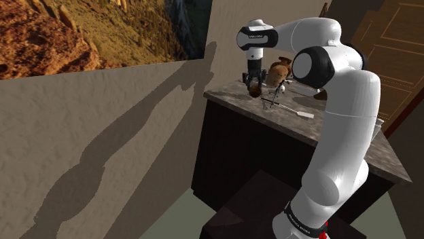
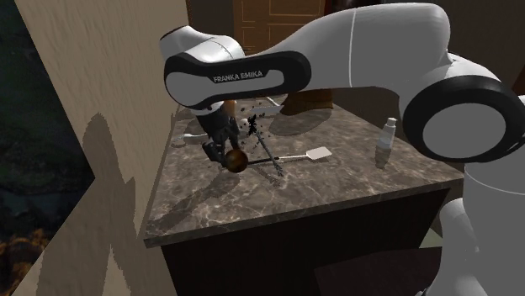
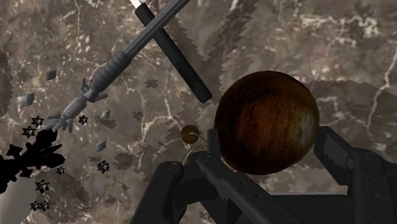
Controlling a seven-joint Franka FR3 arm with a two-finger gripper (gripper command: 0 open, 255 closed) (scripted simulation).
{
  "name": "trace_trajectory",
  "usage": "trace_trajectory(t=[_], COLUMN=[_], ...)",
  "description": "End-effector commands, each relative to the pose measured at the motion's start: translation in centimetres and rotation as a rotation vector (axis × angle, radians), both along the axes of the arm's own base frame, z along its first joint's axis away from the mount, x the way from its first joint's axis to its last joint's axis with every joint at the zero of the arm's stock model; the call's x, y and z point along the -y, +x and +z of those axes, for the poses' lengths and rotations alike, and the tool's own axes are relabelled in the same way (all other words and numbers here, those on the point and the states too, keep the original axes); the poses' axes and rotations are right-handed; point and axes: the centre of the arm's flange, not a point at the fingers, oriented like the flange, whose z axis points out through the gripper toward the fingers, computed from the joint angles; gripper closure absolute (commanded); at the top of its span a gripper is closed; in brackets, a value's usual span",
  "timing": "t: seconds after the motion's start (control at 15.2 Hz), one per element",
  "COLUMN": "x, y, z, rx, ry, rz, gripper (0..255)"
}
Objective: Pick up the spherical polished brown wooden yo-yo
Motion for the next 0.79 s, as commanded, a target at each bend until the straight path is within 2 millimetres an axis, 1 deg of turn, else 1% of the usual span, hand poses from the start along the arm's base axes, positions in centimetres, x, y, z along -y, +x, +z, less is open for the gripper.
trace_trajectory(t=[0.0, 0.73], x=[0.0, 0.0], y=[0.0, 0.0], z=[0.9, 6.7], rx=[-0.001, -0.001], ry=[0.000, 0.000], rz=[0.000, 0.000], gripper=[255, 255])
